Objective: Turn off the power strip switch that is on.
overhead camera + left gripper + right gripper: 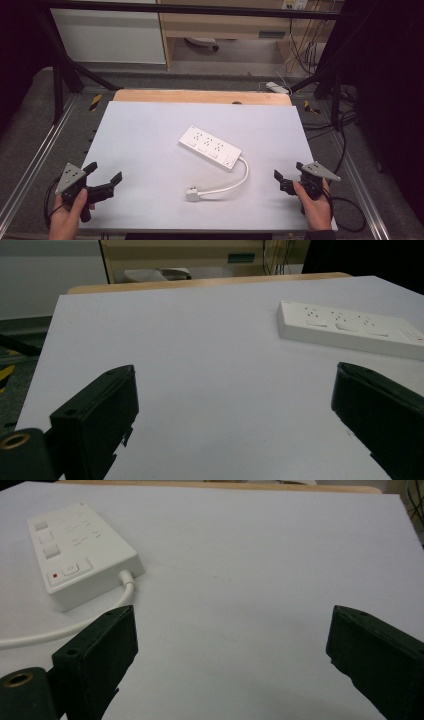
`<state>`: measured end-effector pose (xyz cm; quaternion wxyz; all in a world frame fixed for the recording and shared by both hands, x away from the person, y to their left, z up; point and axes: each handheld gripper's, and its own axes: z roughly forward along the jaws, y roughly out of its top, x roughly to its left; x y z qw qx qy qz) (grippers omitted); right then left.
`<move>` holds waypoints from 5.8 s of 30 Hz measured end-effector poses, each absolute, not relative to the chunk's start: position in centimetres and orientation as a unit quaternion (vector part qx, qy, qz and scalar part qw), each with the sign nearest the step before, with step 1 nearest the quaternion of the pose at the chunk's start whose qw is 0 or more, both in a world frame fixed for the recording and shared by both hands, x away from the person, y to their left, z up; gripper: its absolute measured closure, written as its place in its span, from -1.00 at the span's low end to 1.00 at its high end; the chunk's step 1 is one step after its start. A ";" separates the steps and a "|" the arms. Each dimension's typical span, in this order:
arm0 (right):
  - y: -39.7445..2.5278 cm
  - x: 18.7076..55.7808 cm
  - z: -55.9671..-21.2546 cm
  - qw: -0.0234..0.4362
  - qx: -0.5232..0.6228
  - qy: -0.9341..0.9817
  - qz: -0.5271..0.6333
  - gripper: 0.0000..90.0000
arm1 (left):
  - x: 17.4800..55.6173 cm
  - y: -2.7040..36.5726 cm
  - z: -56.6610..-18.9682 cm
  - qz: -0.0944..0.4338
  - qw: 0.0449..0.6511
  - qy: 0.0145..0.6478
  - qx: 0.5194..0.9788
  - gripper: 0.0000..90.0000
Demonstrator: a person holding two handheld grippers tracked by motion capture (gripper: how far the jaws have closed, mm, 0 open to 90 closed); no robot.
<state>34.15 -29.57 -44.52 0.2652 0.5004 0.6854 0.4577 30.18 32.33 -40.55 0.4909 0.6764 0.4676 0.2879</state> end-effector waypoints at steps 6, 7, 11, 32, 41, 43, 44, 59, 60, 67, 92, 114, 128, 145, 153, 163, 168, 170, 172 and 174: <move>-29.3 34.2 -44.5 0.263 0.493 0.689 0.461 -0.86 | 30.2 32.3 -40.6 0.286 0.491 0.468 0.677 -0.89; -29.4 34.2 -44.5 0.262 0.494 0.689 0.462 -0.86 | 30.2 32.3 -40.6 0.286 0.491 0.467 0.677 -0.89; -29.4 34.1 -44.3 0.264 0.490 0.686 0.468 -0.86 | 30.2 32.4 -40.6 0.286 0.491 0.467 0.678 -0.89; -29.2 33.7 -42.8 0.263 0.473 0.661 0.520 -0.88 | 30.2 32.3 -40.6 0.283 0.491 0.469 0.677 -0.90; -28.8 33.6 -40.9 0.272 0.475 0.645 0.533 -0.92 | 30.2 32.2 -40.7 0.282 0.491 0.470 0.677 -0.90; -28.5 33.7 -40.3 0.270 0.469 0.648 0.536 -0.87 | 30.2 32.2 -40.7 0.282 0.491 0.470 0.677 -0.90; -28.3 33.8 -40.1 0.266 0.466 0.652 0.535 -0.88 | 30.2 32.2 -40.7 0.282 0.488 0.469 0.680 -0.90; -26.0 34.9 -37.3 0.245 0.445 0.677 0.533 -0.95 | 30.2 32.1 -40.7 0.280 0.488 0.466 0.683 -0.90; -25.8 34.9 -37.2 0.245 0.445 0.677 0.532 -0.95 | 30.2 32.1 -40.7 0.280 0.487 0.466 0.683 -0.90; -25.1 35.5 -36.5 0.244 0.442 0.680 0.531 -0.95 | 30.2 32.0 -40.8 0.279 0.488 0.467 0.683 -0.90; -21.1 37.8 -34.2 0.236 0.416 0.691 0.541 -0.86 | 30.2 31.9 -40.8 0.278 0.486 0.463 0.687 -0.90; -19.0 39.3 -33.9 0.256 0.399 0.687 0.551 0.01 | 30.2 31.8 -40.8 0.278 0.483 0.462 0.690 -0.90; -16.7 40.5 -34.2 0.261 0.371 0.698 0.555 0.55 | 30.2 31.8 -40.8 0.278 0.484 0.461 0.690 -0.90; -13.8 41.7 -35.6 0.246 0.345 0.718 0.552 0.94 | 30.1 31.8 -40.8 0.279 0.486 0.456 0.691 -0.89; -12.9 42.2 -36.2 0.248 0.343 0.724 0.544 0.99 | 30.1 31.7 -40.7 0.280 0.486 0.455 0.692 -0.89; -11.7 42.6 -36.8 0.244 0.338 0.733 0.537 1.00 | 30.1 31.7 -40.7 0.280 0.486 0.454 0.692 -0.89; -11.3 42.7 -37.0 0.241 0.334 0.738 0.534 1.00 | 30.1 31.7 -40.8 0.279 0.486 0.455 0.692 -0.89; -10.9 42.9 -37.1 0.238 0.333 0.742 0.532 1.00 | 30.1 31.7 -40.7 0.280 0.486 0.454 0.692 -0.89; -10.6 42.9 -37.2 0.237 0.331 0.745 0.529 1.00 | 30.1 31.7 -40.7 0.280 0.486 0.454 0.692 -0.89; -10.4 43.0 -37.3 0.236 0.327 0.748 0.527 1.00 | 30.1 31.7 -40.7 0.280 0.487 0.454 0.692 -0.89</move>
